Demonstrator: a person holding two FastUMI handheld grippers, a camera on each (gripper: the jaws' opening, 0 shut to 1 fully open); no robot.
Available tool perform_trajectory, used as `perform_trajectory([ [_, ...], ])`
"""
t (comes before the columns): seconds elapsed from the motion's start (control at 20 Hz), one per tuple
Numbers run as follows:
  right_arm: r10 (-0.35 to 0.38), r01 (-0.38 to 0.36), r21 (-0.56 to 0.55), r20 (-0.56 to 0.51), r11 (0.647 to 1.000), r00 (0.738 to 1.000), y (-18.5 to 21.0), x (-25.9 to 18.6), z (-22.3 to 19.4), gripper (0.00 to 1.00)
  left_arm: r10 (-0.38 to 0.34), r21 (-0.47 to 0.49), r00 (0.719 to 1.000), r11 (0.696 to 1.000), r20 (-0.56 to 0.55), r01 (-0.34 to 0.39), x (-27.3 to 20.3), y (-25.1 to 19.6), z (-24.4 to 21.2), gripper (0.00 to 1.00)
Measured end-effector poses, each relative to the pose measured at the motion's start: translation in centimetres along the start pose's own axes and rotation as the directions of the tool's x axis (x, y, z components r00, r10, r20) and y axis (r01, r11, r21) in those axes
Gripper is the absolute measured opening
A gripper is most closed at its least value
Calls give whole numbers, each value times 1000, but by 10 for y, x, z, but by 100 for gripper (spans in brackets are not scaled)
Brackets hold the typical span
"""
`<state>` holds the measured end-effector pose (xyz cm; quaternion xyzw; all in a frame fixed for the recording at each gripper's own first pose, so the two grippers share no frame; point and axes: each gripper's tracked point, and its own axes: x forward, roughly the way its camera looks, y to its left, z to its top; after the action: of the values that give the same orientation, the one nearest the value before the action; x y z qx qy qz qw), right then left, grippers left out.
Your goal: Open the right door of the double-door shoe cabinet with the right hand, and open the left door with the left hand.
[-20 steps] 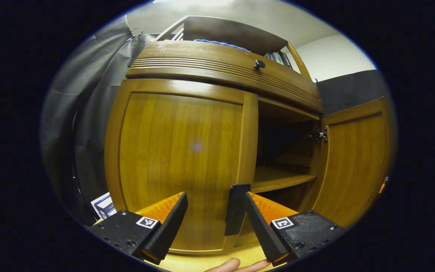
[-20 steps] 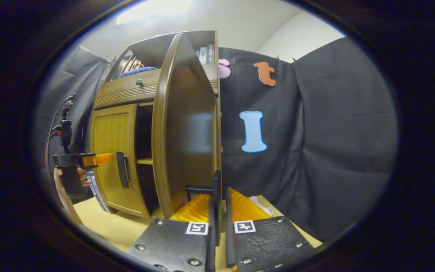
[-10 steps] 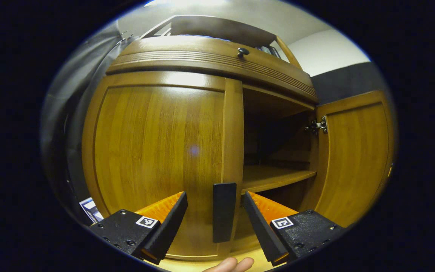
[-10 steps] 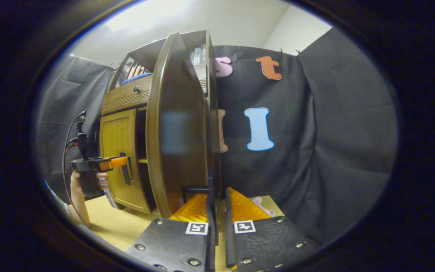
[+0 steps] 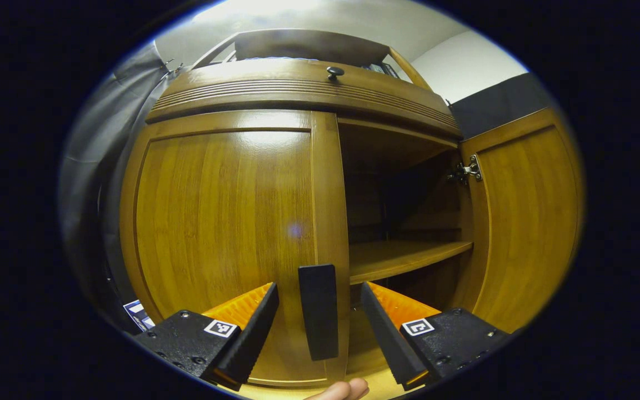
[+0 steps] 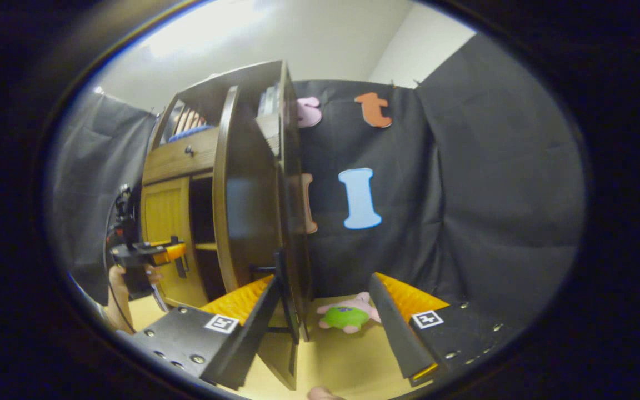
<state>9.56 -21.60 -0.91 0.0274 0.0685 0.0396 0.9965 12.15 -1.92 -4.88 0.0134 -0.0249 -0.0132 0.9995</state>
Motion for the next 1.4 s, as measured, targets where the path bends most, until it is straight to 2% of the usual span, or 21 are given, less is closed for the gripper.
perform_trajectory([
  [0.05, -48, 48, -3, 18, 999, 999, -10, -8, 3, 94, -16, -6, 1000, 1000, 5, 16, 3, -4, -1, 84],
  [0.1, -91, 92, -14, 29, 996, 995, -17, -19, 4, 99, -34, -4, 999, 999, -2, 34, 5, -7, -3, 78],
  [0.15, -119, 120, -34, 38, 992, 992, -17, -29, 4, 99, -11, 4, 1000, 1000, -15, 11, 8, -2, -9, 72],
  [0.25, -124, 128, -65, 56, 990, 991, 7, -52, 6, 94, 32, 25, 998, 999, -58, -30, 12, 8, -20, 59],
  [0.3, -118, 123, -78, 72, 989, 990, 19, -61, 7, 99, 21, 27, 999, 999, -37, -20, 12, 7, -15, 53],
  [0.45, -96, 108, -106, 118, 988, 988, 59, -83, 8, 99, -2, 3, 999, 1000, -36, 2, 10, 5, -14, 34],
  [0.65, -111, 124, -122, 109, 985, 988, 92, -95, -1, 100, -20, -1, 998, 1000, -57, 20, 4, 3, -13, 31],
  [0.85, -166, 179, -125, 111, 976, 980, 86, -106, -3, 100, -23, -16, 997, 1000, -74, 22, -17, 3, -12, 31],
  [1.1, -164, 175, -77, 135, 981, 977, 89, -104, -5, 99, -27, 20, 994, 999, -104, 29, -45, 4, -8, 30],
  [1.15, -170, 180, -67, 137, 981, 976, 87, -104, -7, 95, -30, 19, 994, 999, -105, 33, -52, 4, -8, 29],
  [1.25, -184, 194, -59, 147, 979, 972, 85, -102, -7, 99, -31, 15, 994, 999, -102, 33, -67, 7, -4, 29],
  [1.4, -192, 202, -49, 156, 978, 969, 88, -107, -4, 99, -38, 36, 994, 998, -102, 42, -89, 11, 0, 30],
])
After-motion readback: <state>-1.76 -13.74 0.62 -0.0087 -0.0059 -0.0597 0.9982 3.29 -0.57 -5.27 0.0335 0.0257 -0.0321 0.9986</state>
